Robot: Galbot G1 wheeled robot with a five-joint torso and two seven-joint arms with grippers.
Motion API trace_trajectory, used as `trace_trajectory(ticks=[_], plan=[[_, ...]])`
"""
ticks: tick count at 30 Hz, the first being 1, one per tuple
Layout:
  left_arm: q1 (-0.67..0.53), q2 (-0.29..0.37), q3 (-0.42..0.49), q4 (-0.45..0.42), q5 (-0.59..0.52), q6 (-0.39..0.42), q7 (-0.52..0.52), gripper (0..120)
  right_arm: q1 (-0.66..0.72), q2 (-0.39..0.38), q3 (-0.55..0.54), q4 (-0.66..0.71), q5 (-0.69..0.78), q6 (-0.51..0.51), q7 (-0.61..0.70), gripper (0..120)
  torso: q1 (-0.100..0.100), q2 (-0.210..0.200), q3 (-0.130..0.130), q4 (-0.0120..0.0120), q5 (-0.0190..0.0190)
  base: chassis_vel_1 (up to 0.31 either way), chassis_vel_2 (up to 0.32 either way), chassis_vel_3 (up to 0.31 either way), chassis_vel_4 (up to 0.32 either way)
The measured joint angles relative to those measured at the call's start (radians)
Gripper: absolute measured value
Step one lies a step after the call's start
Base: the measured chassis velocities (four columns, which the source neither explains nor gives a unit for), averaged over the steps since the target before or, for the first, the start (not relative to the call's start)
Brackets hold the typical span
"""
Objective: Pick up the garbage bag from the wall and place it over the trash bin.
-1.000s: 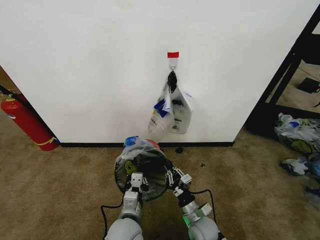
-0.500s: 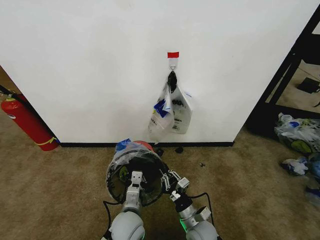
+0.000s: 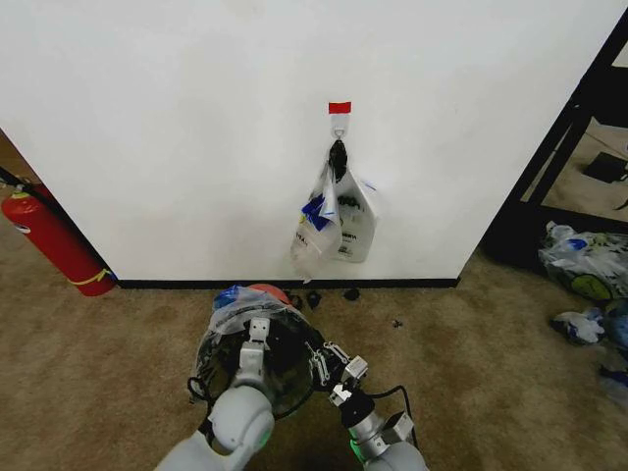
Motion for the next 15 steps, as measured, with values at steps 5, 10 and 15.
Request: trace_trajectory(ticks=[5,10,15], plan=[[-0.005,0.006,-0.009,0.001,-0.011,0.0,-0.004,0,0.008,0.007,0.023,-0.001,-0.002,-0.004,0.007,1,0.0,0.0,0.0,0.0001,0.0001,0.0,0.0,0.0,0.0],[0.032,-0.009,0.011,-0.011,-0.002,-0.007,0.019,0,0.017,0.016,0.051,-0.002,-0.002,-0.004,0.014,1,0.0,0.0,0.0,-0.0001,0.0003,0.0,0.0,0.0,0.0],[0.04,-0.024,0.022,-0.012,0.009,-0.011,0.026,0,0.016,0.025,0.05,0.0,-0.01,-0.003,0.014,1,0.0,0.0,0.0,0.0001,-0.0001,0.0,0.0,0.0,0.0]])
